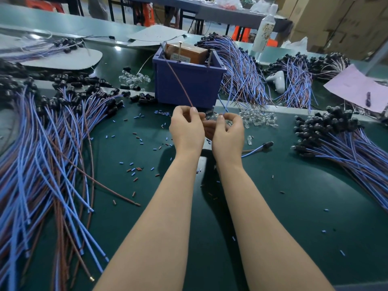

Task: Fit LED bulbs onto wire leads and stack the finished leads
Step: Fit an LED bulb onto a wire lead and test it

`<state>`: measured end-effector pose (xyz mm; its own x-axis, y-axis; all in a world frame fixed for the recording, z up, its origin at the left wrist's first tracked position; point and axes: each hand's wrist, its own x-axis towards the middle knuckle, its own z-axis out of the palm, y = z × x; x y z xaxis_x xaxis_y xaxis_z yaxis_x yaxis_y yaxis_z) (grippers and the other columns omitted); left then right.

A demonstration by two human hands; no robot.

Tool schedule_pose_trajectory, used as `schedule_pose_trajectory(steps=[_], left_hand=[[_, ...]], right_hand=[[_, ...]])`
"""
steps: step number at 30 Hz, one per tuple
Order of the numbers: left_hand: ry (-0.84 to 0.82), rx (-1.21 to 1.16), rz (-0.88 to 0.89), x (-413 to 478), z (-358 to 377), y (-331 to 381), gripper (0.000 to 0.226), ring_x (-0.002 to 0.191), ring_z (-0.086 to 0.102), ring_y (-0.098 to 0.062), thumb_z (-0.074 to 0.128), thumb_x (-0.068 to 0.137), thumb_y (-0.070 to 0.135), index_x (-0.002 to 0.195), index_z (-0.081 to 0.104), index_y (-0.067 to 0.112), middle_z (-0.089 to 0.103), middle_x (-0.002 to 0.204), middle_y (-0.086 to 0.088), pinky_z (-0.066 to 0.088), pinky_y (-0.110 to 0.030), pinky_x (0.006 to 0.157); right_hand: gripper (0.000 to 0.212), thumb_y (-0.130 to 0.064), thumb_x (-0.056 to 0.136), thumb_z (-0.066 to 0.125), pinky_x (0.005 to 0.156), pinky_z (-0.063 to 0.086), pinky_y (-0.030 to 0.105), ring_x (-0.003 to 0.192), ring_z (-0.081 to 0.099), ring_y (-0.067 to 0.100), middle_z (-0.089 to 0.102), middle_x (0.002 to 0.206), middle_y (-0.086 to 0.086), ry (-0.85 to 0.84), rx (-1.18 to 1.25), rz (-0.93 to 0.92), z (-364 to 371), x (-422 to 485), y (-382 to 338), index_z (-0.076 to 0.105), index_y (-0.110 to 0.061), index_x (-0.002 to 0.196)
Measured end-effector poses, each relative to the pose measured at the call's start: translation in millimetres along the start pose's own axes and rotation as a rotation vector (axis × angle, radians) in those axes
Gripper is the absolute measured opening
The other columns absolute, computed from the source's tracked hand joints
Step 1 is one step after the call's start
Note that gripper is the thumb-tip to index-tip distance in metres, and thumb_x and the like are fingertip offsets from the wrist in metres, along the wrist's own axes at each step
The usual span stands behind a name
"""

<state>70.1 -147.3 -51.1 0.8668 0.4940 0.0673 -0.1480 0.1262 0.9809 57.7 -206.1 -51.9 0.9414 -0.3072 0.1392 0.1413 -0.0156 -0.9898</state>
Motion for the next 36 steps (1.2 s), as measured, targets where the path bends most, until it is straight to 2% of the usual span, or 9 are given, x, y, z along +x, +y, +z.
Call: schedule_pose_trajectory(steps=[4, 8, 21, 23, 27, 30, 32, 34, 36], left_hand=[[0.017, 0.039, -0.019, 3, -2, -2, 0.021, 0.077, 0.063, -0.021, 0.048, 0.096, 0.011, 0.077, 0.048, 0.020, 0.062, 0.071, 0.003, 0.054, -0.042, 0.085], [-0.020, 0.067, -0.035, 5, -4, -1, 0.022, 0.075, 0.061, -0.022, 0.052, 0.094, 0.012, 0.074, 0.051, 0.022, 0.061, 0.069, 0.003, 0.053, -0.047, 0.085], [-0.072, 0.065, -0.063, 5, -6, 0, 0.019, 0.086, 0.066, -0.036, 0.053, 0.094, 0.014, 0.076, 0.055, 0.020, 0.062, 0.072, -0.001, 0.053, -0.052, 0.084], [-0.069, 0.069, -0.060, 5, -6, -1, 0.019, 0.085, 0.066, -0.036, 0.053, 0.093, 0.014, 0.076, 0.056, 0.020, 0.063, 0.073, -0.002, 0.053, -0.053, 0.084], [-0.109, 0.085, -0.030, 4, -5, -1, 0.016, 0.085, 0.065, -0.034, 0.054, 0.093, 0.015, 0.078, 0.059, 0.018, 0.065, 0.080, -0.006, 0.053, -0.054, 0.084], [-0.180, 0.112, 0.027, 2, -3, 4, 0.014, 0.087, 0.066, -0.025, 0.053, 0.095, 0.014, 0.090, 0.066, 0.012, 0.068, 0.089, -0.008, 0.054, -0.043, 0.086], [-0.220, 0.058, 0.057, 0, -3, 12, 0.017, 0.080, 0.065, -0.015, 0.052, 0.096, 0.012, 0.094, 0.068, 0.008, 0.070, 0.089, -0.006, 0.055, -0.030, 0.078], [-0.266, -0.005, 0.138, -2, -4, 28, 0.017, 0.069, 0.059, -0.001, 0.052, 0.096, 0.011, 0.090, 0.067, 0.010, 0.067, 0.082, 0.002, 0.048, -0.017, 0.066], [-0.330, 0.026, 0.278, -6, -1, 46, 0.015, 0.067, 0.055, 0.003, 0.053, 0.096, 0.014, 0.091, 0.068, 0.013, 0.065, 0.084, 0.003, 0.043, -0.016, 0.065]], right_hand=[[0.006, -0.009, 0.099, 0.042, 0.087, 0.052, 0.052, 0.086, 0.067, 0.036, 0.069, 0.082, 0.019, -0.061, -0.070, 0.001, 1, 0, 2, 0.045, -0.014, 0.097], [0.011, -0.009, 0.098, 0.043, 0.087, 0.052, 0.052, 0.084, 0.068, 0.035, 0.068, 0.077, 0.013, -0.083, -0.102, -0.005, 0, 2, 2, 0.048, -0.018, 0.094], [0.008, -0.012, 0.097, 0.047, 0.090, 0.051, 0.050, 0.089, 0.067, 0.032, 0.070, 0.088, 0.017, -0.100, -0.161, -0.012, -1, 5, 6, 0.054, -0.016, 0.099], [0.009, -0.012, 0.097, 0.047, 0.086, 0.053, 0.046, 0.085, 0.067, 0.029, 0.070, 0.088, 0.015, -0.103, -0.163, -0.018, -2, 5, 6, 0.055, -0.015, 0.100], [0.009, -0.008, 0.096, 0.048, 0.065, 0.054, 0.032, 0.065, 0.063, 0.017, 0.066, 0.079, 0.010, -0.122, -0.163, -0.043, -3, 2, 2, 0.056, -0.013, 0.096], [0.011, -0.009, 0.094, 0.050, 0.075, 0.053, 0.038, 0.079, 0.064, 0.026, 0.069, 0.088, 0.011, -0.179, -0.265, -0.110, -3, -3, -6, 0.058, -0.015, 0.094], [0.015, -0.007, 0.093, 0.049, 0.078, 0.050, 0.036, 0.086, 0.063, 0.024, 0.069, 0.091, 0.008, -0.232, -0.326, -0.173, -5, -5, -16, 0.062, -0.012, 0.098], [0.016, -0.006, 0.090, 0.050, 0.074, 0.044, 0.030, 0.081, 0.058, 0.022, 0.064, 0.087, 0.004, -0.295, -0.453, -0.269, -12, -4, -28, 0.064, -0.010, 0.097], [0.015, -0.005, 0.086, 0.052, 0.068, 0.035, 0.027, 0.076, 0.048, 0.020, 0.053, 0.084, 0.003, -0.297, -0.643, -0.379, -22, 0, -38, 0.066, -0.008, 0.092]])
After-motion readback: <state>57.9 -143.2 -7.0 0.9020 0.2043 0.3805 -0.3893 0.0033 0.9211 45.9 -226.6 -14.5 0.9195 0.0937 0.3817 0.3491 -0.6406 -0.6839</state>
